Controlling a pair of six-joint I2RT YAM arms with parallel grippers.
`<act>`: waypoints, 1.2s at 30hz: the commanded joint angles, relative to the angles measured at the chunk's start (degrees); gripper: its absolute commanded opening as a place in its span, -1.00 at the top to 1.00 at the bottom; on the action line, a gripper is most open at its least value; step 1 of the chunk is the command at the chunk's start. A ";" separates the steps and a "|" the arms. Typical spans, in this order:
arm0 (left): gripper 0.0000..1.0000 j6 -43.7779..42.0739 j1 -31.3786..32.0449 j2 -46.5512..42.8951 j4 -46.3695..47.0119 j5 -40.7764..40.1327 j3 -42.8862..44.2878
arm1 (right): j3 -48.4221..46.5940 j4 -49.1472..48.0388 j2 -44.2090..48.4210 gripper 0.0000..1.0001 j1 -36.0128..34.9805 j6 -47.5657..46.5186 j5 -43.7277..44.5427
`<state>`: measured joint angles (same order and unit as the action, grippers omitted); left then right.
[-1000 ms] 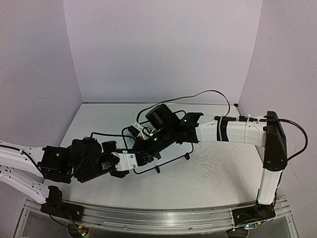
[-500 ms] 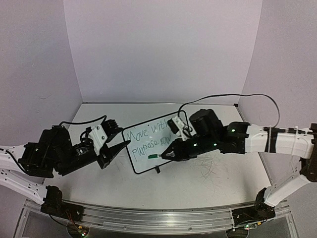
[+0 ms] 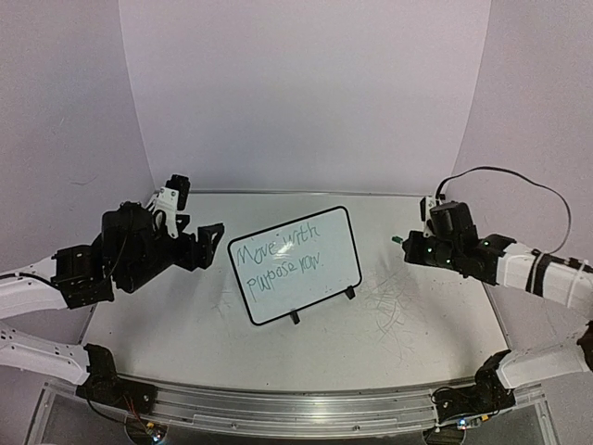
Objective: Write a sentence on the whiteboard
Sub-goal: Put down the whiteboard marker at the corner of the board.
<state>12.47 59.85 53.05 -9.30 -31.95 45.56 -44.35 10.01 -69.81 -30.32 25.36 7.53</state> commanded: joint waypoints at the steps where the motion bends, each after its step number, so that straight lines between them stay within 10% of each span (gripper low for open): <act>1: -0.72 9.19 -2.42 4.46 -3.94 8.67 6.45 | 3.52 -7.86 -6.11 1.00 2.27 -2.24 0.10; 19: -0.78 8.45 -2.63 1.80 -5.81 9.25 11.09 | 9.63 -11.22 -13.51 0.40 2.17 6.86 -4.26; 30: -0.86 0.41 -2.66 0.94 -11.26 0.03 25.75 | -6.50 9.92 14.61 -0.86 2.27 -3.18 -0.59; 36: -0.89 -5.66 -2.65 0.82 -10.97 -6.32 33.57 | -25.70 14.15 25.19 -0.97 2.15 -16.03 7.18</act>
<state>12.53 57.52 54.92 -20.86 -31.83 73.51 -58.92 19.87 -49.26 -28.07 19.85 7.66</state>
